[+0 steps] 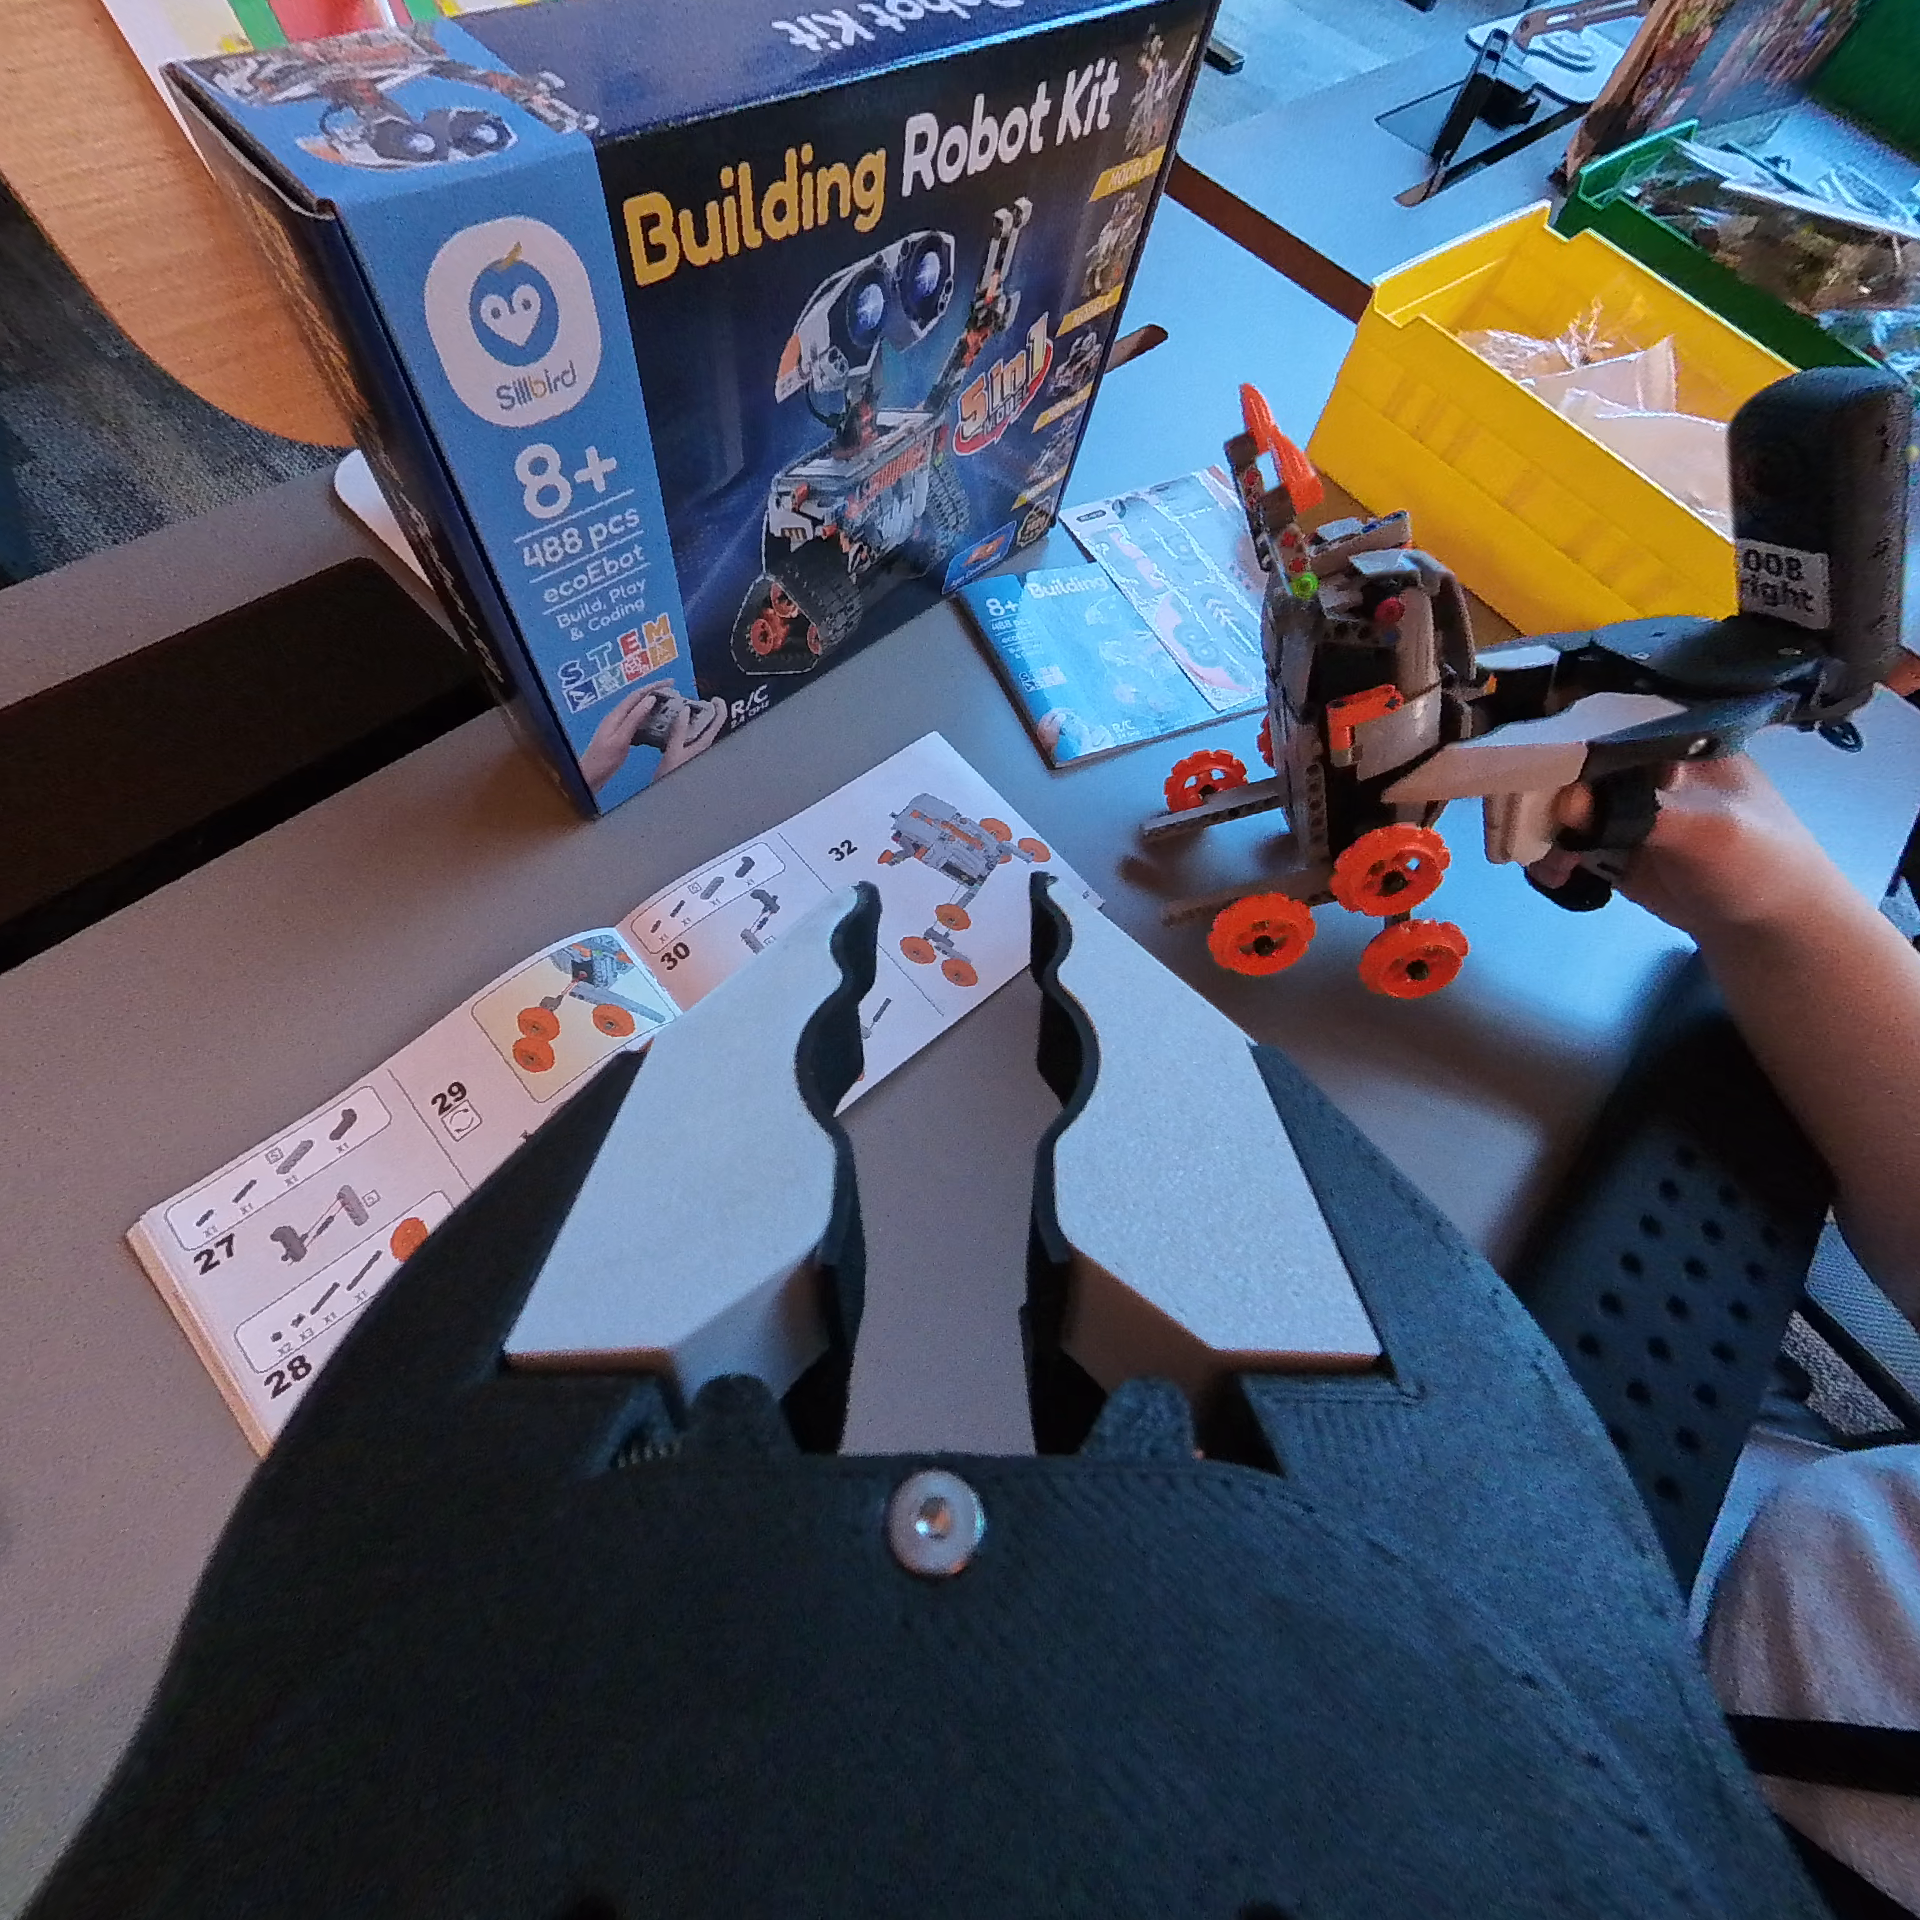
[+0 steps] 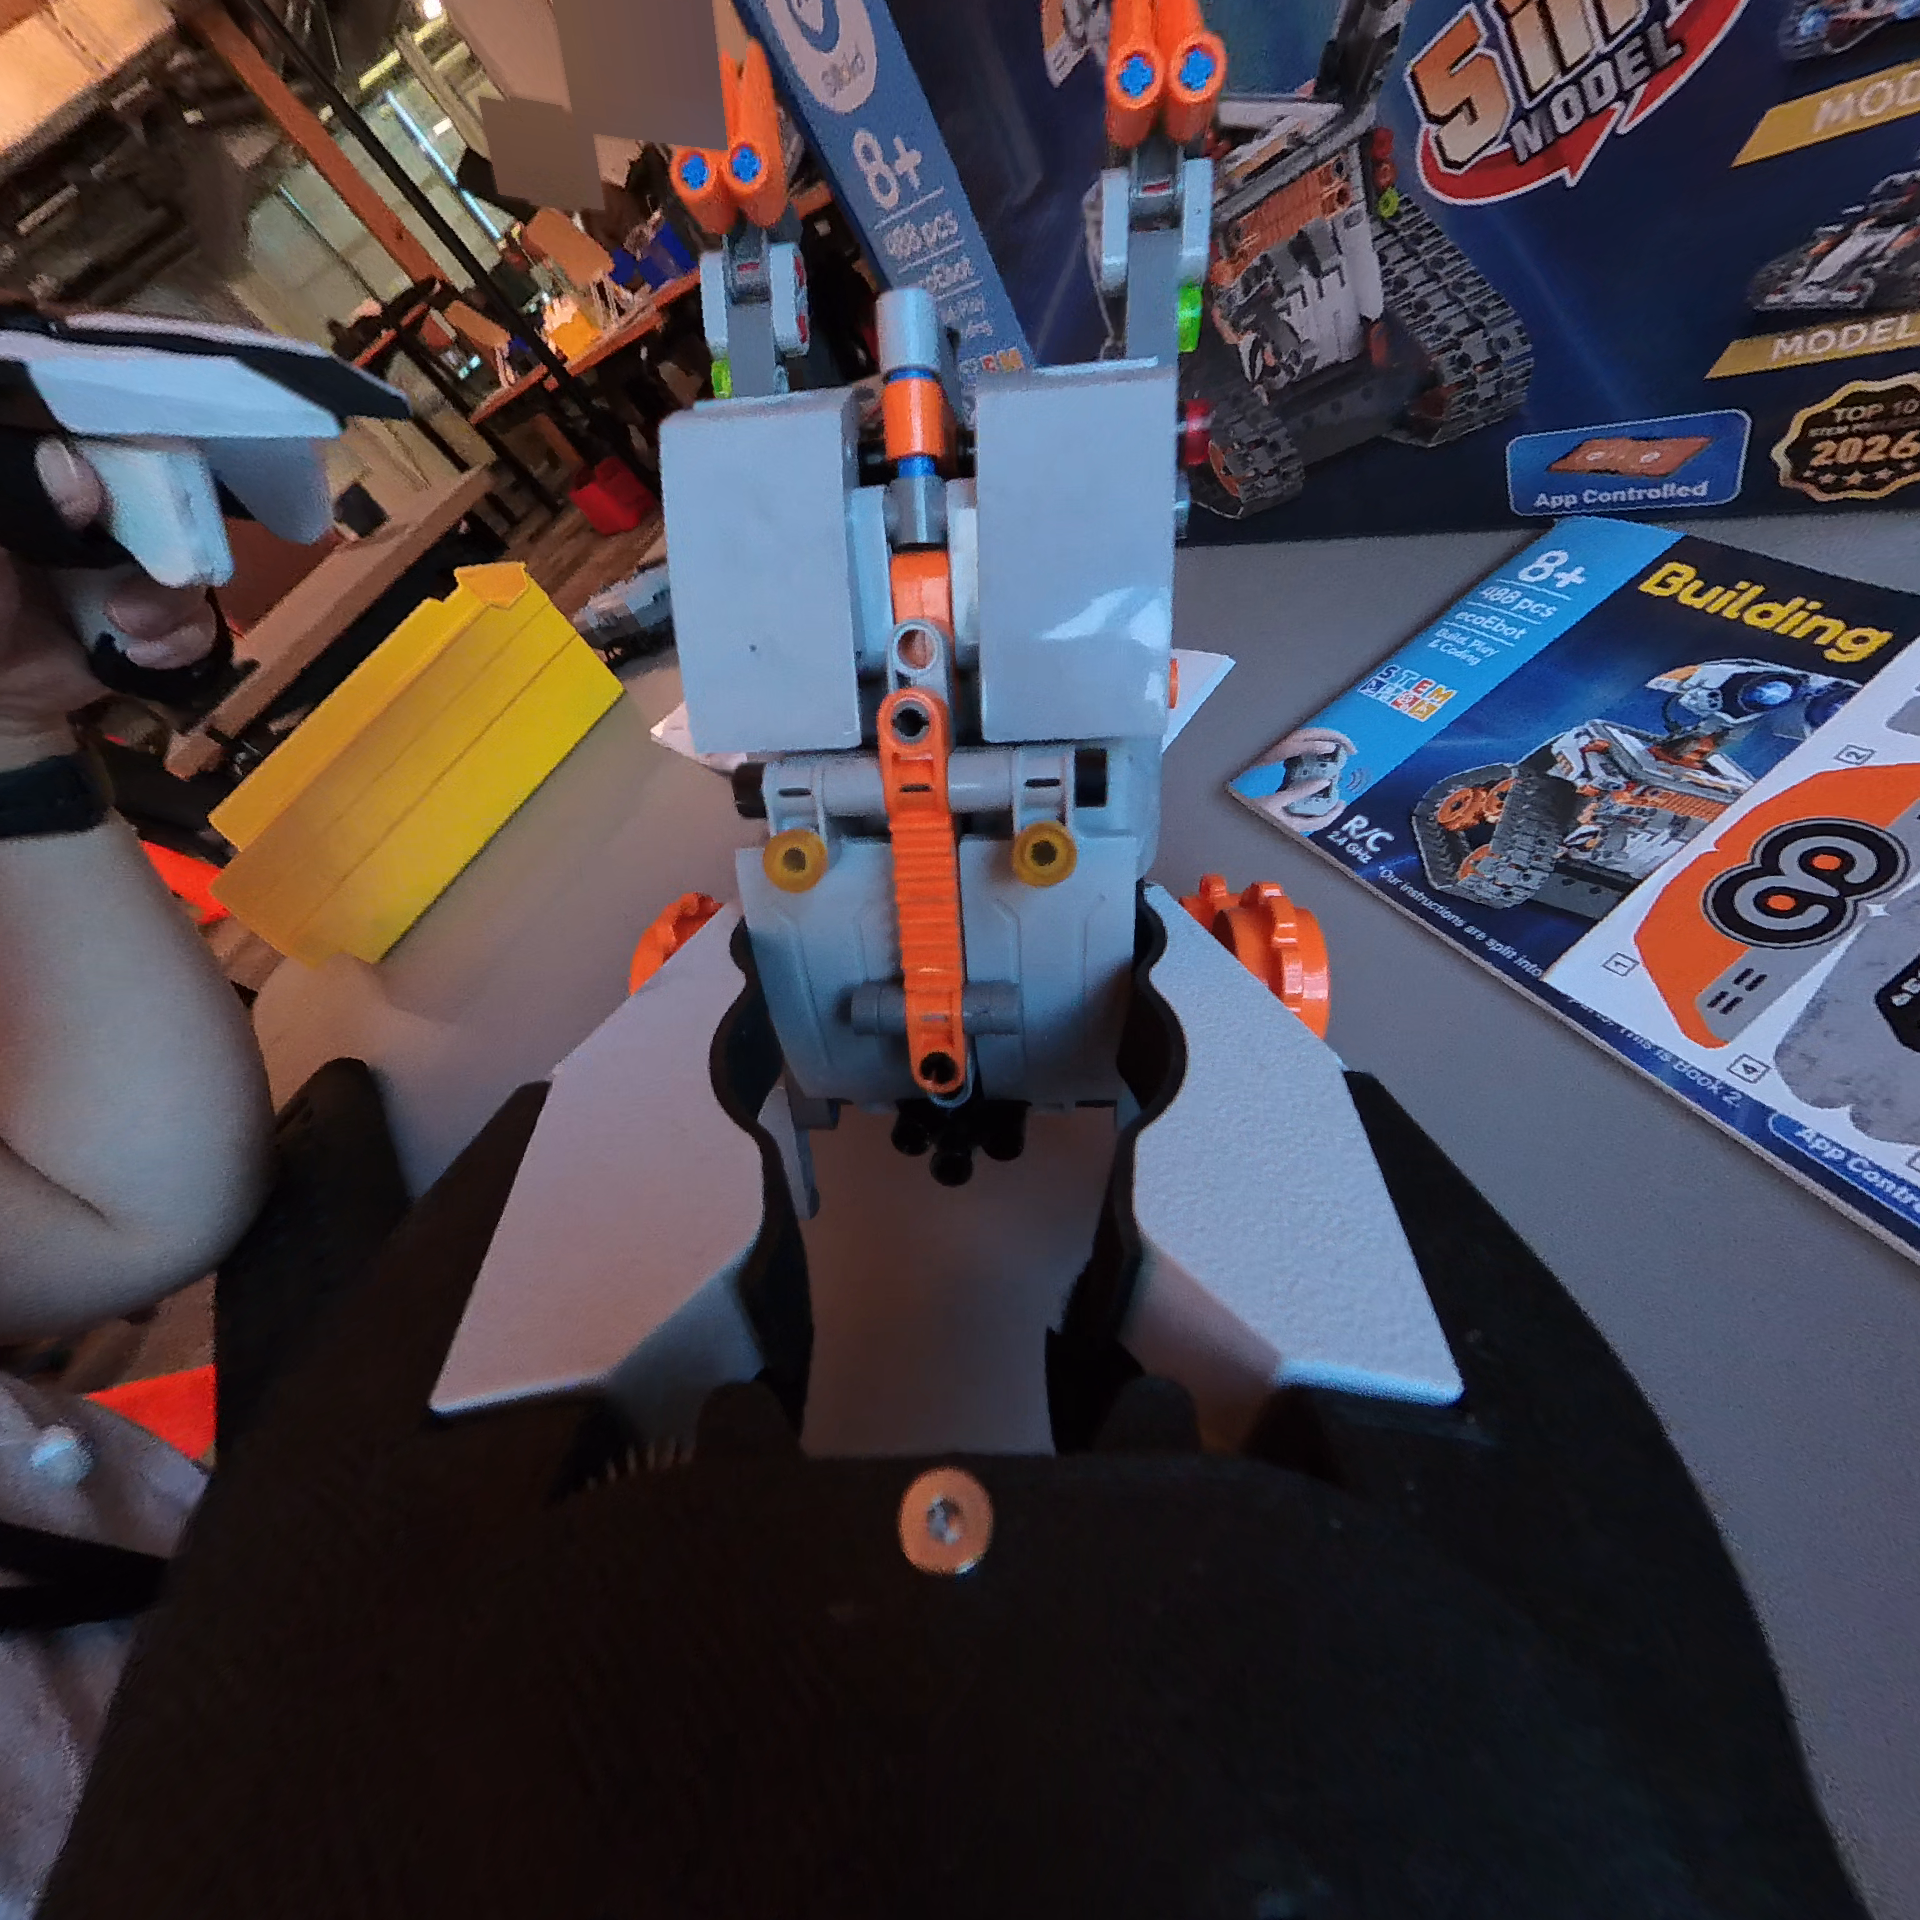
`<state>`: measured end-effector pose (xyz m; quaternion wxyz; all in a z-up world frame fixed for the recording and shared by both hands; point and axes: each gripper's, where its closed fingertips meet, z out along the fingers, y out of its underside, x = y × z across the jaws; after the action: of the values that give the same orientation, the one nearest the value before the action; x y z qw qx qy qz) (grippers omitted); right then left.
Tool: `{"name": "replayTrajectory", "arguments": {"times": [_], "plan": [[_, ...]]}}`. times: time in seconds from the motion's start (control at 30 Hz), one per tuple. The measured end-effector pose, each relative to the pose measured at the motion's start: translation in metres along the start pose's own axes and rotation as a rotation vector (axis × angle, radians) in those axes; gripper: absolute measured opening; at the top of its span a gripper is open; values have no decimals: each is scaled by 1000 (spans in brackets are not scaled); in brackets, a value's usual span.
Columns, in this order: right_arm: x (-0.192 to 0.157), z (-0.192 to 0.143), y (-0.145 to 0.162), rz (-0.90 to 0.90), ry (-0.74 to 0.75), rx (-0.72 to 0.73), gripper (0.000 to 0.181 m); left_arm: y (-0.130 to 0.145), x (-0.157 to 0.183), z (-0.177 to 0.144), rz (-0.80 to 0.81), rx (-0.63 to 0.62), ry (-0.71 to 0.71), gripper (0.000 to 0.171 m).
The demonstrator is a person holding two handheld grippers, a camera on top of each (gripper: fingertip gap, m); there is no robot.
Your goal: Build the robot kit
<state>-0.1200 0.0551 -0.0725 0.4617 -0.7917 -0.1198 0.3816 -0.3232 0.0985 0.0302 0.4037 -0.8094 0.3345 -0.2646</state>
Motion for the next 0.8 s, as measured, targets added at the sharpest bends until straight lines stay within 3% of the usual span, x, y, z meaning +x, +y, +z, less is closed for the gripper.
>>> {"name": "replayTrajectory", "arguments": {"times": [0.27, 0.8], "plan": [[8, -3, -8, 110, -25, 62, 65, -6, 5, -9, 13, 29, 10, 27], [10, -6, -9, 127, -28, 74, 64, -4, 5, -9, 9, 22, 15, 27]]}}
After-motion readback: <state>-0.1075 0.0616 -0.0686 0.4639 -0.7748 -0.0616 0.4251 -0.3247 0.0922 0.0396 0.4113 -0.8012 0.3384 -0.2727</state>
